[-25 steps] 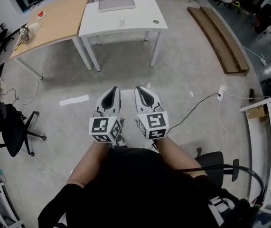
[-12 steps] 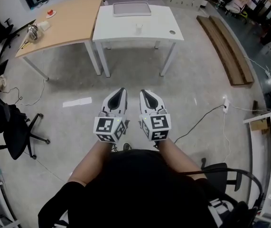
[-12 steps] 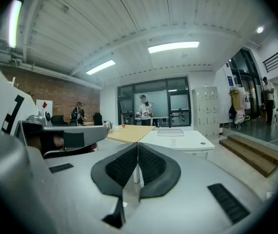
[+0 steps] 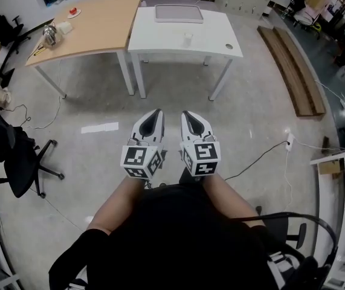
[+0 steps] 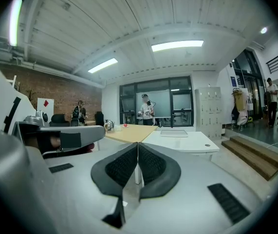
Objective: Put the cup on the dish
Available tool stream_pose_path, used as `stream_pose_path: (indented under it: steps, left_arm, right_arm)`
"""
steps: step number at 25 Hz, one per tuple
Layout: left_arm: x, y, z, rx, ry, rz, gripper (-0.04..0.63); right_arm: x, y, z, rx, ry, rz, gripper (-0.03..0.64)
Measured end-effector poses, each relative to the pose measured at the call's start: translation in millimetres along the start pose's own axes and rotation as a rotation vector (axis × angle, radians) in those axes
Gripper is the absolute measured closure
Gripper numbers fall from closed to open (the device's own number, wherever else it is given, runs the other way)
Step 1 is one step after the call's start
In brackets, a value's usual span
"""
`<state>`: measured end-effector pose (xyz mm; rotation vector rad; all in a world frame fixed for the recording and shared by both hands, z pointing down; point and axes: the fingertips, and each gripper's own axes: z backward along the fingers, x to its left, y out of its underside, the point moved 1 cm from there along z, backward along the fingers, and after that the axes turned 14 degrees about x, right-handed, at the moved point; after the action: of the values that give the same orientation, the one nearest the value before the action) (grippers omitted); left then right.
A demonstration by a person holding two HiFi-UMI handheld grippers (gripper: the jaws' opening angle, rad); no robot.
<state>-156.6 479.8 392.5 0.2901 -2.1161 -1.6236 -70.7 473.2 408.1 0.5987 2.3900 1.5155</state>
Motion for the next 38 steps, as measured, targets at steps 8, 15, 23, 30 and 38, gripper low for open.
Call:
stream_pose_path:
  steps: [8, 15, 23, 30, 38]
  left_arm:
    - [-2, 4, -4, 0.003, 0.001, 0.006, 0.588]
    - [-8, 5, -30, 0.02, 0.005, -0.016, 0.588]
    - [-10, -6, -78, 0.045, 0.014, -0.033, 0.588]
    - [-19, -8, -120, 0.064, 0.016, -0.027, 0.588]
    - [-9, -23, -171, 0.066, -0.026, -0.041, 0.588]
  right_arm:
    - [-5, 2, 2, -0.002, -0.005, -0.017, 0.603]
    - [-32, 3, -8, -0.015, 0.009, -0.046, 0.603]
    - [-72, -14, -31, -0.027, 0.012, -0.082, 0.603]
    - [-109, -14, -50, -0.008, 0.005, -0.095, 0.603]
    - [-144, -34, -93, -0.015, -0.045, -0.098, 0.603]
